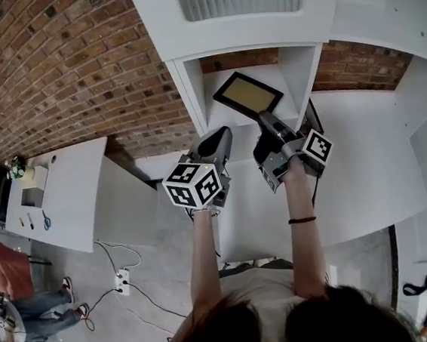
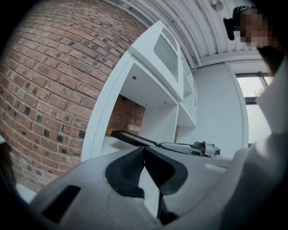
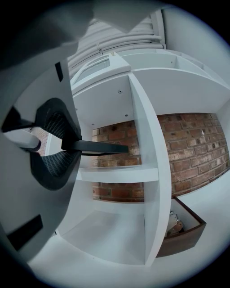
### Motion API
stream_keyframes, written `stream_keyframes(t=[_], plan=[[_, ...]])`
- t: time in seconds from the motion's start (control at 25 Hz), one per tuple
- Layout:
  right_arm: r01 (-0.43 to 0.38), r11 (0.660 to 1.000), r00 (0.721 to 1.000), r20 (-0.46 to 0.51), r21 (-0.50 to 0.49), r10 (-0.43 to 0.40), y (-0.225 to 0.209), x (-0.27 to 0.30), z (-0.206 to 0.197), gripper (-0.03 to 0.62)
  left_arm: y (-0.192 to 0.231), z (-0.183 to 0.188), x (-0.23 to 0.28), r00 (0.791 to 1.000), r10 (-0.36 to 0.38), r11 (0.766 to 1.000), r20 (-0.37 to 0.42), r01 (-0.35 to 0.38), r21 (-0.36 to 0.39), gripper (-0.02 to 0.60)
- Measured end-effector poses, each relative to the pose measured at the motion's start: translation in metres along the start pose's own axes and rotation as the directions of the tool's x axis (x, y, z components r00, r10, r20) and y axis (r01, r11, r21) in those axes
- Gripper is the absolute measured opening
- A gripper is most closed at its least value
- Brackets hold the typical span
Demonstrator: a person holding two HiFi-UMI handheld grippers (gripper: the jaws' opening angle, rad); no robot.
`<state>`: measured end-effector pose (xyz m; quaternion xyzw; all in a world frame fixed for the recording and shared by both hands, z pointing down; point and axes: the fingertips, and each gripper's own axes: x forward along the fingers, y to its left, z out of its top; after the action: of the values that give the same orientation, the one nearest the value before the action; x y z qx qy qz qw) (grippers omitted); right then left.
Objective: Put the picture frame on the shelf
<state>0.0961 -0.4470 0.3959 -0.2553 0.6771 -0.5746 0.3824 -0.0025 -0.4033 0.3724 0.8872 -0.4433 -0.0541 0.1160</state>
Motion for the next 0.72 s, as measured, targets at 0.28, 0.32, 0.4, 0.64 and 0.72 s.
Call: stream_keyframes(t=[0.28,0.32,0.4,0.64,0.72], plan=[[0.029,1.0,0.999,-0.016,0.004,-0.029,-0.01,0.005,-0.003,0.072,0.006,-0.006,0.004,1.0,0.008,1.0,-0.008,-0.008,-0.015,0.011],[0.033,0.999,0.999,-0.016,0.004,-0.033,-0.011,0.005,-0.003,0.072,0.006,-0.007,0.006,1.0,0.006,1.0,-0.01,-0.006,-0.016,0.011],[0.037,0.999,0.999,-0.015,0.002,-0.037,-0.013,0.005,-0.001,0.072,0.006,-0.009,0.008,1.0,0.003,1.0,-0.014,-0.003,-0.018,0.011],[0.055,0.998,0.998,-0.012,0.006,-0.055,-0.019,0.006,0.003,0.072,0.007,-0.013,0.017,1.0,-0.008,1.0,-0.025,0.008,-0.024,0.011],[0.061,0.998,0.998,-0.014,0.009,-0.061,-0.021,0.006,0.002,0.072,0.008,-0.014,0.018,1.0,-0.01,1.0,-0.026,0.009,-0.026,0.011]])
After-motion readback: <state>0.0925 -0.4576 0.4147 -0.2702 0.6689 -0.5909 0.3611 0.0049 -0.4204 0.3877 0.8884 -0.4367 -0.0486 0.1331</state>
